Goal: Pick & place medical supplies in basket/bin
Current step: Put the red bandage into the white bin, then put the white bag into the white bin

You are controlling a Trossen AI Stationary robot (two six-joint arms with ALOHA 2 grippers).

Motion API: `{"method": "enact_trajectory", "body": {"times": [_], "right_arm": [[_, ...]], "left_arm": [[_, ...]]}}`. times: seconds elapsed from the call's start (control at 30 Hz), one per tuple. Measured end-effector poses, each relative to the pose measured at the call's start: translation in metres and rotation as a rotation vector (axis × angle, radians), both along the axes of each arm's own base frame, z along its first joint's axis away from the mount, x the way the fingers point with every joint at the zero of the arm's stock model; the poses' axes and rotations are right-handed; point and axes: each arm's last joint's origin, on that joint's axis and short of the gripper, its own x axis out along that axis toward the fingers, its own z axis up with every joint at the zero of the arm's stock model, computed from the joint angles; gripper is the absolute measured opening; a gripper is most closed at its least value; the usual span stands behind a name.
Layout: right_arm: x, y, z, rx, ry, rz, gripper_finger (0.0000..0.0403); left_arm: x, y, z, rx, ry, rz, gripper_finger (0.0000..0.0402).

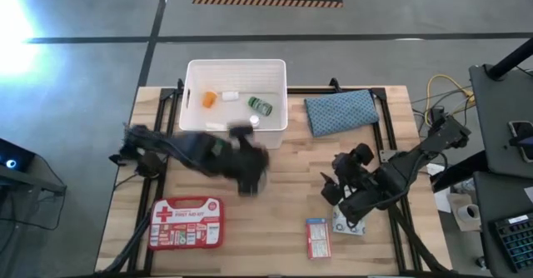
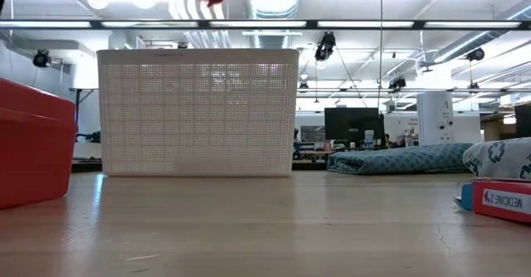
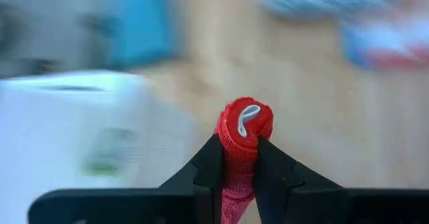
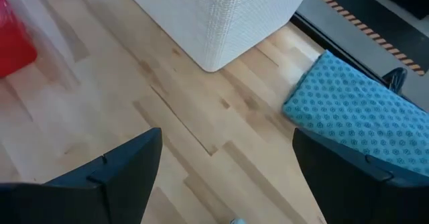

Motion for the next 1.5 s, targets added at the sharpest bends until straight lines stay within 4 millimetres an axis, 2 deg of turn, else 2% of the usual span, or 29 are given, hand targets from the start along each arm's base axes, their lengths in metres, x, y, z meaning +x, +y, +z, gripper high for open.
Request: {"method": "enact_trajectory", "body": {"times": [0.1,0.17,0.23,0.3,0.4,0.5,0.6,0.7,0.8,0.93,1.03,1.17,1.3,1.4,1.5], "right_arm": [[0.001,0.001,-0.002,0.015,-0.015,-0.025,0.0326],[0.003,0.001,-0.002,0.033,-0.032,-0.033,0.0326],[0.006,0.003,-0.002,0.075,-0.041,-0.024,0.0326],[0.006,0.006,-0.005,0.149,-0.004,-0.012,0.0326],[0.006,0.010,-0.012,0.287,0.062,-0.039,0.0325],[0.006,0.019,-0.026,0.400,0.130,-0.080,0.0325],[0.003,0.035,-0.039,0.486,0.173,-0.100,0.0325],[0.001,0.055,-0.056,0.573,0.227,-0.118,0.0325],[-0.002,0.073,-0.071,0.681,0.242,-0.133,0.0325],[-0.003,0.098,-0.091,0.835,0.212,-0.151,0.0325],[-0.001,0.109,-0.102,0.903,0.177,-0.177,0.0325],[-0.002,0.113,-0.117,0.888,0.185,-0.264,0.0325],[-0.012,0.104,-0.118,0.777,0.236,-0.376,0.0325],[-0.025,0.095,-0.109,0.645,0.301,-0.460,0.0325],[-0.037,0.089,-0.102,0.593,0.348,-0.505,0.0325]], "left_arm": [[-0.016,0.043,0.033,0.198,-0.110,0.168,0.0040],[-0.022,0.083,0.045,0.223,-0.132,0.254,0.0040],[-0.024,0.124,0.046,0.169,-0.139,0.336,0.0043],[-0.026,0.164,0.038,0.118,-0.120,0.417,0.0055],[-0.032,0.207,0.023,0.063,-0.080,0.509,0.0094],[-0.038,0.232,0.008,0.037,-0.036,0.593,0.0151],[-0.040,0.239,0.002,0.034,-0.017,0.621,0.0211],[-0.042,0.235,0.011,0.072,-0.021,0.575,0.0263],[-0.043,0.220,0.025,0.059,-0.071,0.505,0.0293],[-0.044,0.176,0.040,-0.136,-0.192,0.351,0.0301],[-0.041,0.139,0.038,-0.318,-0.199,0.207,0.0299],[-0.029,0.075,0.017,-0.418,-0.098,-0.003,0.0291],[-0.015,0.017,-0.019,-0.408,-0.073,-0.096,0.0279],[-0.007,-0.005,-0.046,-0.463,-0.089,-0.082,0.0270],[0.001,-0.012,-0.064,-0.602,-0.141,-0.024,0.0261]]}}
